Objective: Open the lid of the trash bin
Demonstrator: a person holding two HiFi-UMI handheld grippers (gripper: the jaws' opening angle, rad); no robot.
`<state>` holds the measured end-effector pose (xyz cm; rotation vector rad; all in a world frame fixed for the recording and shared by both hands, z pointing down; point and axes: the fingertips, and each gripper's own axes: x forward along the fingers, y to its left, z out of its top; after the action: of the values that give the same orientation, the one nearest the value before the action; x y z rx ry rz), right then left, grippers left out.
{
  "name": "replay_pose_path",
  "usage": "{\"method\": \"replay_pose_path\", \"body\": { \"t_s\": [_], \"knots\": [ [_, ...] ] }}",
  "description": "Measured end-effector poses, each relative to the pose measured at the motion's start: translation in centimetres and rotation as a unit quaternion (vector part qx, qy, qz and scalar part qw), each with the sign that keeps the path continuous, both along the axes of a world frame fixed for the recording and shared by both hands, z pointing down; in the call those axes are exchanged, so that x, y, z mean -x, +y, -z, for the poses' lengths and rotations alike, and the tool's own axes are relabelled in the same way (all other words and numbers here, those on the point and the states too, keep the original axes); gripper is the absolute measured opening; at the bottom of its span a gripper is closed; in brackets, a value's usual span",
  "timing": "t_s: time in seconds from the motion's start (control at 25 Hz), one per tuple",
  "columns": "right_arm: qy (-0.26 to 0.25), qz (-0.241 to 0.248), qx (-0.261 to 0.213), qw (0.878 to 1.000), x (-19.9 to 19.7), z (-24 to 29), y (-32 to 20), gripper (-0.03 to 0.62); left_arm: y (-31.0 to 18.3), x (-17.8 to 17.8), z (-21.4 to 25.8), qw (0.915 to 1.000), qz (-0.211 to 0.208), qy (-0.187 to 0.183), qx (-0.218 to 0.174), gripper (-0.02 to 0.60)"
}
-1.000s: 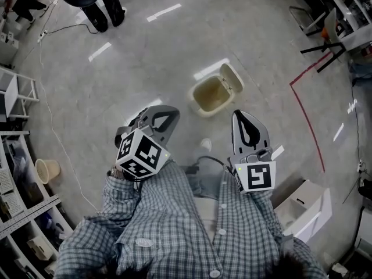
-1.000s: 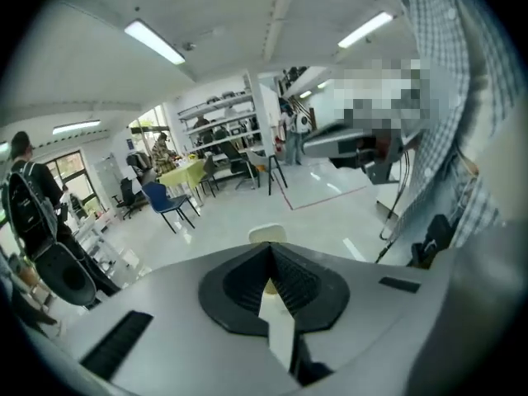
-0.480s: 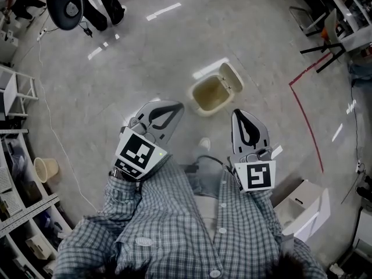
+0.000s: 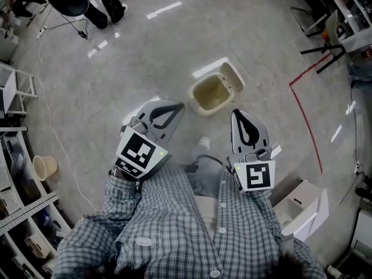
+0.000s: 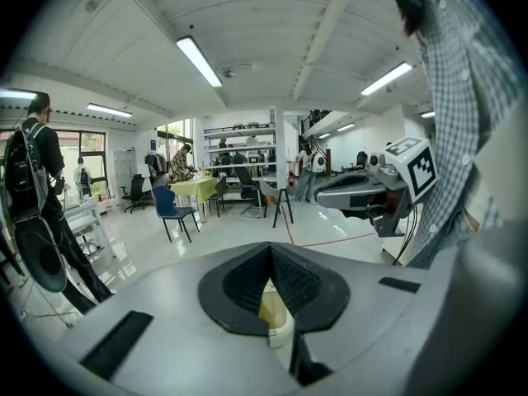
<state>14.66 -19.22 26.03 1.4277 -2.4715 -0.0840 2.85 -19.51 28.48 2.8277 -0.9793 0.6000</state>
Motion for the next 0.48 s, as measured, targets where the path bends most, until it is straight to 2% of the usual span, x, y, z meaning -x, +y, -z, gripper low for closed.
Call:
{"method": "replay_pose_path", "body": {
  "t_s": [0.48],
  "knots": [
    [0.008, -0.004, 0.002, 1.0, 0.13, -0.22, 0.52, 0.021, 0.5, -0.07, -0.24, 0.9999, -0.01, -0.003, -0.001, 0.005]
  ]
}}
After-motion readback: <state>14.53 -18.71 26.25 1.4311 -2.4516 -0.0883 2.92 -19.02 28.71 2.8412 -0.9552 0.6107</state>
